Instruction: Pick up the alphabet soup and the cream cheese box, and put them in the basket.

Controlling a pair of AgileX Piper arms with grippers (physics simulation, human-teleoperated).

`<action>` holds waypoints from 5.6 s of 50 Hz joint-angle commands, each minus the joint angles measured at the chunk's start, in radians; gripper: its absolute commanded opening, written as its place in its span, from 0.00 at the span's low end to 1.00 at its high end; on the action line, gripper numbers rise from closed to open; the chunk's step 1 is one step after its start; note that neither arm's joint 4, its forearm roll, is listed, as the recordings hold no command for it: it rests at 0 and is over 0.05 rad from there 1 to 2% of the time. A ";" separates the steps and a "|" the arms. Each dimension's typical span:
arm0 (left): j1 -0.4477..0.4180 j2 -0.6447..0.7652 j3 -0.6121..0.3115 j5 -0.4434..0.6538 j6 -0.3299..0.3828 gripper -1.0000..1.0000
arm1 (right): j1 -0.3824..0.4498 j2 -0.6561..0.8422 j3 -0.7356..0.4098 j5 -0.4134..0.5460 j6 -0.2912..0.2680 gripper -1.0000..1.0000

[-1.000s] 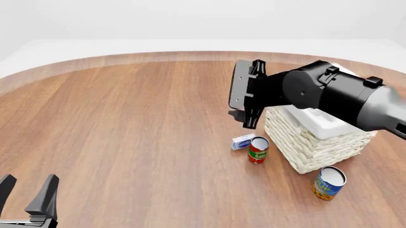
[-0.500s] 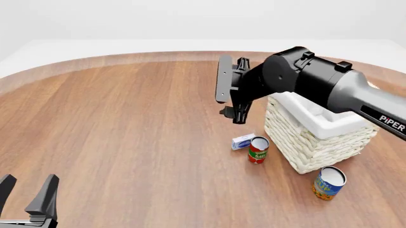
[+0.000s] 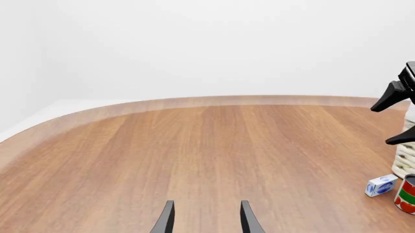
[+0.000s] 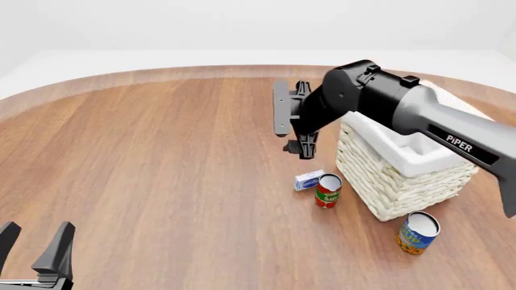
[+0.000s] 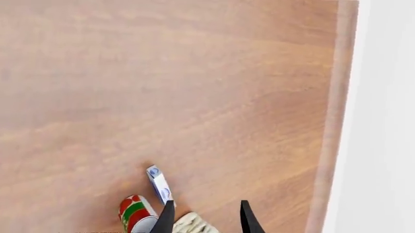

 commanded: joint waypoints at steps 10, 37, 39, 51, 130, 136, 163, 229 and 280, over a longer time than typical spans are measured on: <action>0.000 0.000 0.000 0.000 0.000 1.00 | 0.000 0.038 -0.017 0.073 -0.033 1.00; 0.000 0.000 0.000 0.000 0.000 1.00 | -0.030 0.018 0.064 0.042 -0.111 1.00; 0.000 0.000 0.000 0.000 0.000 1.00 | -0.022 0.012 0.077 0.040 -0.105 1.00; 0.000 0.000 0.000 0.000 0.000 1.00 | 0.016 -0.003 0.079 0.050 -0.069 1.00; 0.000 0.000 0.000 0.000 0.000 1.00 | 0.039 0.114 0.039 0.058 -0.085 1.00; 0.000 0.000 0.000 0.000 0.000 1.00 | 0.038 0.123 0.019 0.088 -0.095 1.00; 0.000 0.000 0.000 0.000 0.000 1.00 | 0.018 0.184 -0.062 0.198 -0.103 1.00; 0.000 0.000 0.000 0.000 0.000 1.00 | -0.045 0.362 -0.184 0.262 -0.140 1.00; 0.000 0.000 0.000 0.000 0.000 1.00 | -0.076 0.411 -0.140 0.217 -0.165 1.00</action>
